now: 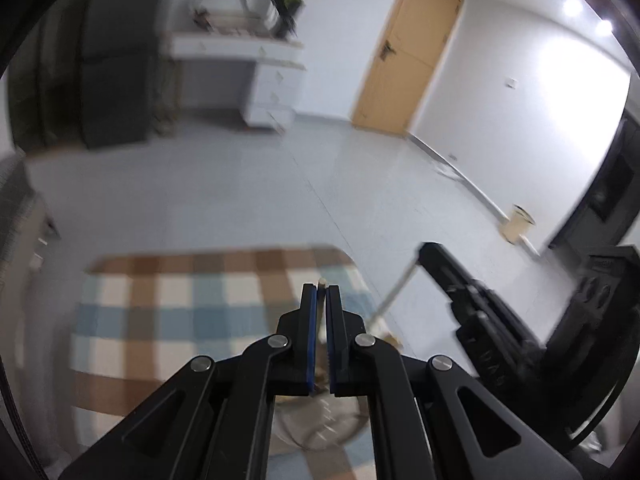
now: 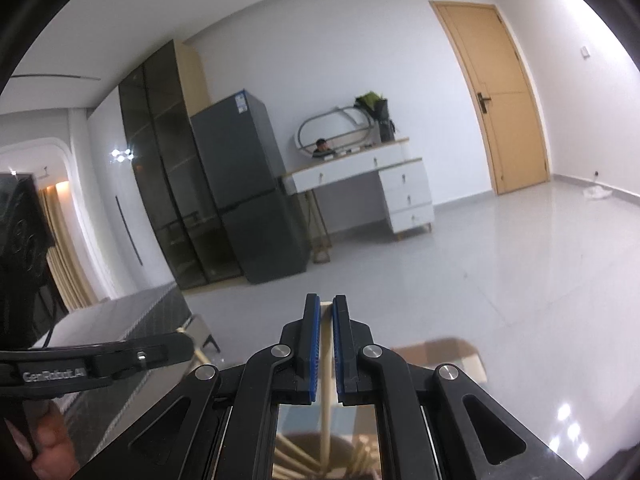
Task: Organize utensils
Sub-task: 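Carry both chopsticks over the utensil holder and lower them in, then open both grippers to release the chopsticks into the holder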
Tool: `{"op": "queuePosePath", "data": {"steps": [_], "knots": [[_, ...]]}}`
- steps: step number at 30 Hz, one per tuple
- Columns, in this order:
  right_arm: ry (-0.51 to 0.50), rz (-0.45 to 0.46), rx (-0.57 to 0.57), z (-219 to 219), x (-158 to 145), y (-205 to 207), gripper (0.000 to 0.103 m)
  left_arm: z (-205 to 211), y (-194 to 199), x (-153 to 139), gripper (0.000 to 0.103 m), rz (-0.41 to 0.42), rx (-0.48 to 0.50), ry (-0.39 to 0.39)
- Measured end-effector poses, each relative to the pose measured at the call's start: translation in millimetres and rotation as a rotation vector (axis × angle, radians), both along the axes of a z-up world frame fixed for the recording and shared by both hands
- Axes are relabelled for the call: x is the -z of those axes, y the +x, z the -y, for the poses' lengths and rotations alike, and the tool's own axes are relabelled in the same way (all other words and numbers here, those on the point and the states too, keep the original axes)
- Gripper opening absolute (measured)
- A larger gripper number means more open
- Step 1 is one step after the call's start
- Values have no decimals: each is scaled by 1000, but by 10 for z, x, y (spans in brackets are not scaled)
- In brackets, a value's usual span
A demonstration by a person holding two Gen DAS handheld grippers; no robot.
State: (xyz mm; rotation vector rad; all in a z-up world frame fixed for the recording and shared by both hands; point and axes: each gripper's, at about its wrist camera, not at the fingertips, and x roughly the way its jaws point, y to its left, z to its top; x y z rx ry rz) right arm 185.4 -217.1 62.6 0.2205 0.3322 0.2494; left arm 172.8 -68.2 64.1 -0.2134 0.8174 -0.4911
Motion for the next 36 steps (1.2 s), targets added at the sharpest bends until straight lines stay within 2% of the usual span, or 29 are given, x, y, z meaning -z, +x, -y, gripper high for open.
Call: {"op": "queuePosePath", "data": {"steps": [2,4,5,6,8,11,12,14,16,18,20,22,24,29,36], "knots": [[-12,-28,-18,-30,142,-30,5,58,70,154,2,-90,36,20],[-46,-46,-19,-33,217,-90,6,51,79,245,4,-123,29,11],[-52,-77,-29,-34,272,-118,8,44,73,260,15,-128,25,6],[-47,-104,-37,-19,306,-129,9,23,54,271,32,-128,15,2],[-52,-139,-25,23,367,-226,9,-42,-22,222,49,-108,-27,-14],[-42,-189,-31,91,439,-343,9,-91,-171,95,59,-86,-71,-4],[-39,-195,-36,105,431,-361,10,-105,-221,46,59,-70,-84,2],[-40,-201,-51,110,408,-496,20,-132,-357,-65,61,-22,-107,27],[-44,-193,-49,112,351,-605,40,-172,-446,-118,70,1,-129,47],[-50,-167,-36,105,261,-727,48,-229,-549,-168,73,26,-157,58],[-52,-144,-30,90,186,-873,52,-282,-670,-219,76,54,-189,77],[-48,-129,-32,89,122,-1004,60,-327,-805,-273,82,78,-224,97],[-58,-107,-25,71,54,-1164,62,-362,-917,-300,83,103,-251,110],[-94,-31,-36,-26,-85,-1498,75,-429,-1243,-363,85,184,-306,140],[-130,53,-40,-195,-163,-1857,90,-502,-1528,-365,94,289,-367,152]]}}
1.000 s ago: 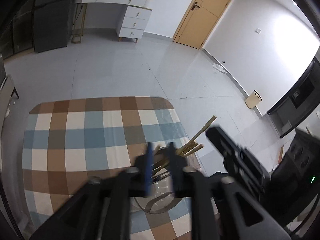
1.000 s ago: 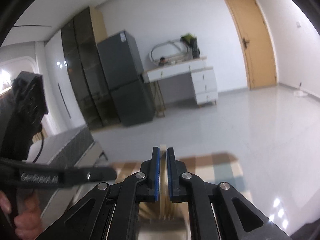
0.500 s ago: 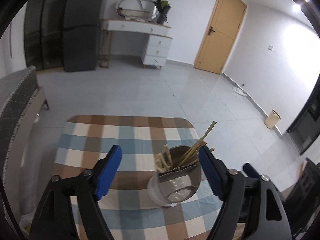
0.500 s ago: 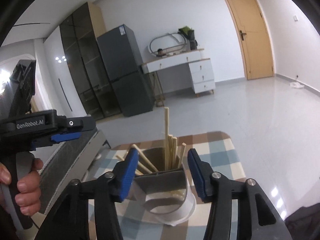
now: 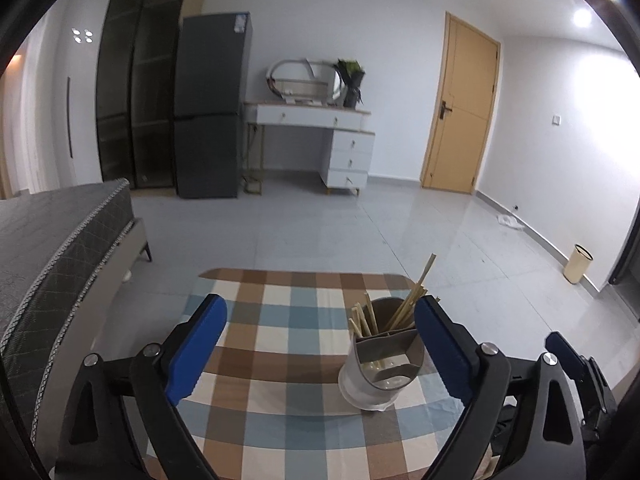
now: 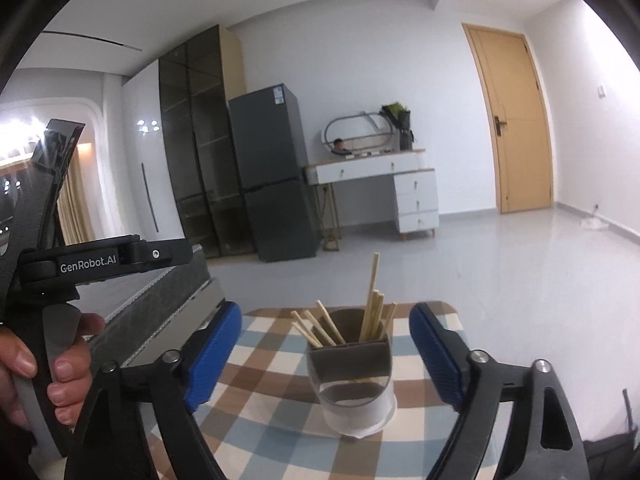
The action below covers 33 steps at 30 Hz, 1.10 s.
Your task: Organize utensils
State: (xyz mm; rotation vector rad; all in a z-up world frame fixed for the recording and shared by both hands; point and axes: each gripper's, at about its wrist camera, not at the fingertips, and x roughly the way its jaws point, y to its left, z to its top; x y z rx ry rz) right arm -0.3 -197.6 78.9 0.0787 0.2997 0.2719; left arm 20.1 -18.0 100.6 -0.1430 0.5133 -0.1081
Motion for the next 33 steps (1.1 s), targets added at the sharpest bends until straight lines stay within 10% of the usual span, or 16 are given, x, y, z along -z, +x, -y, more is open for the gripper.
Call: {"op": "queuePosePath", "data": {"steps": [33], "knots": [[-3,90,99,-13,186,-513,103,-24,-424,270,101,26,-22,-53]]}}
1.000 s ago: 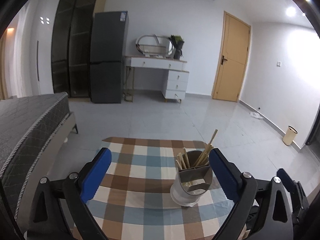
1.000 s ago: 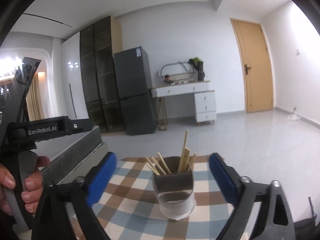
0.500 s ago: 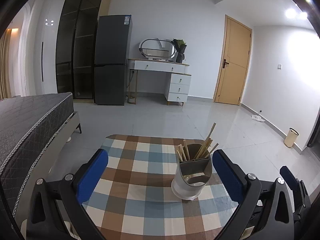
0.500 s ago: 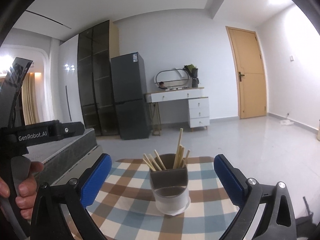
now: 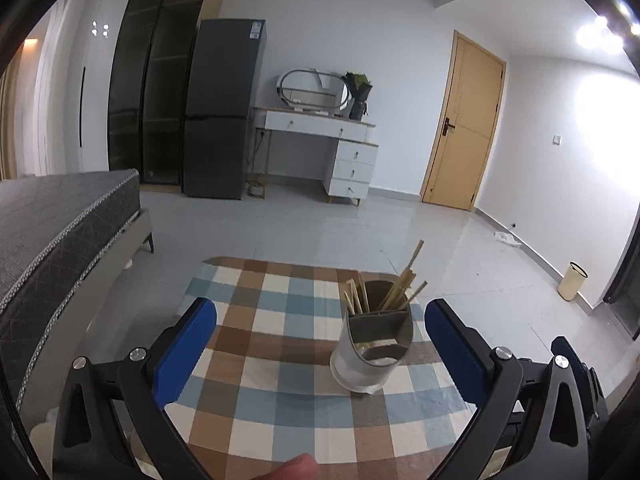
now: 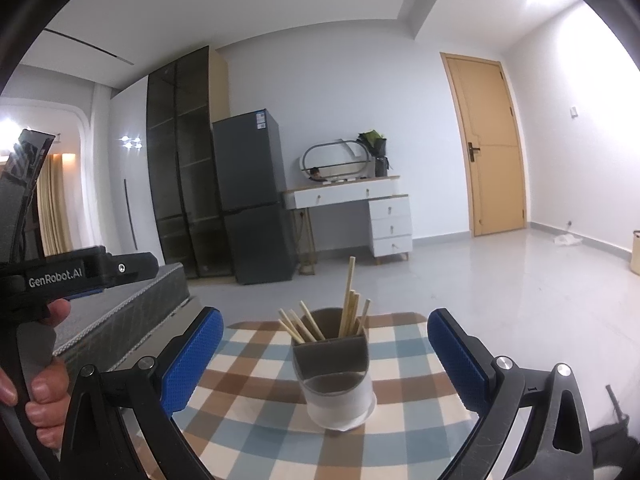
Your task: Organize utensils
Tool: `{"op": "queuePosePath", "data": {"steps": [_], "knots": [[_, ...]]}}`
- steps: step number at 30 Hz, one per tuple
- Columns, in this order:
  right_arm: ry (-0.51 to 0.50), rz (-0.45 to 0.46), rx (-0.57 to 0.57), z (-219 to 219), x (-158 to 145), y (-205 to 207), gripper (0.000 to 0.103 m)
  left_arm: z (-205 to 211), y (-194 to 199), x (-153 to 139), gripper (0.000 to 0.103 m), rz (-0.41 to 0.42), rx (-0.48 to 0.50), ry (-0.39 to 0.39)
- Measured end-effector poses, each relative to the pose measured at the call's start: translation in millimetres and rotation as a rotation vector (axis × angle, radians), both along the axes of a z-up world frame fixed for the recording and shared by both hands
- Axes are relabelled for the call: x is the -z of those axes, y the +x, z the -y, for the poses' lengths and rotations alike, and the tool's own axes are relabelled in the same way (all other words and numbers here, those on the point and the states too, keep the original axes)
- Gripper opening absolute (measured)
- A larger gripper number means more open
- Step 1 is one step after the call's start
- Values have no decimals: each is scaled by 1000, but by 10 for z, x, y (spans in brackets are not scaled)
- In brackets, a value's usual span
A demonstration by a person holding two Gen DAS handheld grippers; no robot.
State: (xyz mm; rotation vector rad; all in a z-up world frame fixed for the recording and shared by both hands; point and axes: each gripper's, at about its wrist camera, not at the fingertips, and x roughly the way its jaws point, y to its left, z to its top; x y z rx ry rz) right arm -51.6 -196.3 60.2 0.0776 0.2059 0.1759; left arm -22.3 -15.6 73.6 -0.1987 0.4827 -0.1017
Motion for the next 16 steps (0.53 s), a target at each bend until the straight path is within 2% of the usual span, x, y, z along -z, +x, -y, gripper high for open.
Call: {"op": "queuePosePath", "data": {"steps": [7,16], "knots": [[0,-1,-1,-3,11,-1,103,-8,7,23,101,-9,-3,4],[9,-14,4,21,24,12,103,-15,-34,-4,101,24,-11,13]]}}
